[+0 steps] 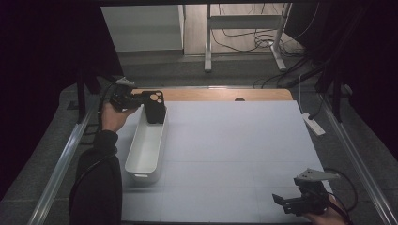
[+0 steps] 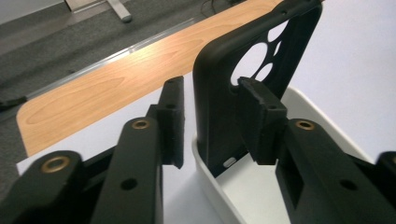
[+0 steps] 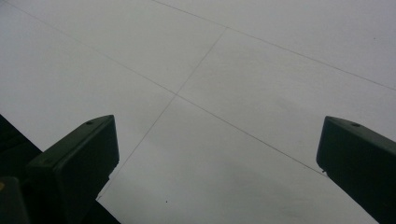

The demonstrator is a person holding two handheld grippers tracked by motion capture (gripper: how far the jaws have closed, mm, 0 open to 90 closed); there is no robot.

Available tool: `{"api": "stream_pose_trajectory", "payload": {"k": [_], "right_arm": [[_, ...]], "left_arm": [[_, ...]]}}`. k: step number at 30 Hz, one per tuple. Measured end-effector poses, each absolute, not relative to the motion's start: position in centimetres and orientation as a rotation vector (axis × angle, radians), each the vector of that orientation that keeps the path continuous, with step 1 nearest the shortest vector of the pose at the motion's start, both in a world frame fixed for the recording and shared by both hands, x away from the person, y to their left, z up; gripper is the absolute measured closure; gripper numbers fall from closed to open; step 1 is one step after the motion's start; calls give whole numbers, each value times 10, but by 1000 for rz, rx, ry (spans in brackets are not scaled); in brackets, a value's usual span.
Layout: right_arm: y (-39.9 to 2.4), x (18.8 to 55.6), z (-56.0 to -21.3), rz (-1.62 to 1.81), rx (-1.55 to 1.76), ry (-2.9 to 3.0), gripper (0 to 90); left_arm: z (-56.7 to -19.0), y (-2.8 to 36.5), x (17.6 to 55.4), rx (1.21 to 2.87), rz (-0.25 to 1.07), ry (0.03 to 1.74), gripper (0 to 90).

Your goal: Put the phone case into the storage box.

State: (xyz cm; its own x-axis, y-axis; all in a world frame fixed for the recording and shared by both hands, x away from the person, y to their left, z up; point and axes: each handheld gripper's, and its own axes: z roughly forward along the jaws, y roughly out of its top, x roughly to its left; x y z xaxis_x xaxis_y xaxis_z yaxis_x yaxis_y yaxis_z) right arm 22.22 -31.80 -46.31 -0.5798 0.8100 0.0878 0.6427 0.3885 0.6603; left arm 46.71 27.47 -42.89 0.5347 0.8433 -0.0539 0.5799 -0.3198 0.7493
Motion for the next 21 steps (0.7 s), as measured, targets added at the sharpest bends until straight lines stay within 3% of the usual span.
{"api": "stream_pose_trajectory", "payload": {"k": [21], "right_arm": [[-318, 223, -463, 968, 1282, 2399, 0]], "left_arm": [[-425, 278, 454, 1969, 387, 1155, 422]]}}
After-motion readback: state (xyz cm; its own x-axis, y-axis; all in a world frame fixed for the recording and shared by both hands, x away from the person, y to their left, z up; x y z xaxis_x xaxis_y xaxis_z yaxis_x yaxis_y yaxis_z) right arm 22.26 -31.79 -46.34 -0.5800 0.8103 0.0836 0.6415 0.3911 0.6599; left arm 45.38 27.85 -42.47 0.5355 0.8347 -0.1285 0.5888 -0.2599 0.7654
